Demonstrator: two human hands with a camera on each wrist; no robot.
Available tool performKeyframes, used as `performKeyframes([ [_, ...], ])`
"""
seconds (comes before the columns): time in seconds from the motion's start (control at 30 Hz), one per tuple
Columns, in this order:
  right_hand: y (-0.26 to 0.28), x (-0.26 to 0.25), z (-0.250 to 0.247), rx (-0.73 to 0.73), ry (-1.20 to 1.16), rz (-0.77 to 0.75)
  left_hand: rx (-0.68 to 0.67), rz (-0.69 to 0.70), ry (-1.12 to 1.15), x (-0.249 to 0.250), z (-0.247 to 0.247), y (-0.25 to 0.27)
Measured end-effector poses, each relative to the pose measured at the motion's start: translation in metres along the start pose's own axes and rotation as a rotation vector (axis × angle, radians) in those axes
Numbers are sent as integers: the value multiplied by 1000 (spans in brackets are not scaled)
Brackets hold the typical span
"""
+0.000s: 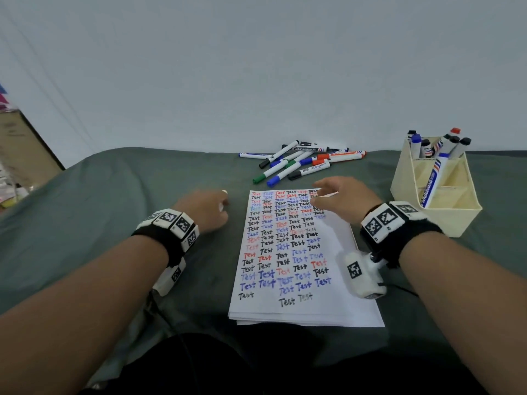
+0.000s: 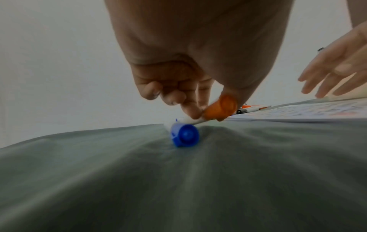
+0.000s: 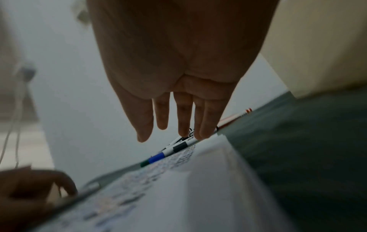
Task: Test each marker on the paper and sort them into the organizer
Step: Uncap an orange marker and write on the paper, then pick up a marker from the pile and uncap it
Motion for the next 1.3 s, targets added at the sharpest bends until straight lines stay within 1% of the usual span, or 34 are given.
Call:
performKeyframes([
  [0.07, 0, -5, -4, -79, 243, -37, -10, -57, 6, -12, 1, 4],
  [0.13, 0, -4, -7, -173, 472, -55, -24, -109, 59, -20, 2, 7],
  [0.17, 0, -2, -7, -215, 559, -56, -18, -130, 77, -23, 1, 8],
  [0.23, 1, 3, -7, -273, 649, -47, 17, -161, 77, -27, 1, 10],
  [0.3, 3, 7, -5, -309, 666, -22, 13, -150, 87, -27, 1, 11],
  [0.4, 4, 12, -1, -367, 660, 25, -63, -124, 115, -23, 0, 12],
  [0.43, 3, 13, 0, -380, 658, 36, -68, -125, 106, -22, -1, 13],
  [0.77, -4, 20, -2, -395, 660, 60, -69, -190, 96, -21, -6, 11],
  [0.93, -5, 27, -6, -403, 667, 96, -56, -193, 97, -25, -4, 10],
  [1.07, -6, 27, -5, -391, 644, 92, -25, -178, 66, -28, -4, 4],
  [1.2, -6, 28, -4, -386, 629, 92, 30, -120, 27, -25, -10, -9],
  [1.3, -6, 28, -3, -372, 626, 91, 23, -76, 8, -12, -20, -26],
])
Point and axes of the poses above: each hand's wrist, its own y-axis away from the middle knuckle, its own z-axis out of the palm, x = y × z, the point moved 1 cm from there along -y, towards the middle knuckle, and after that the axes turned 1 degree about y, right-handed, at the moved point
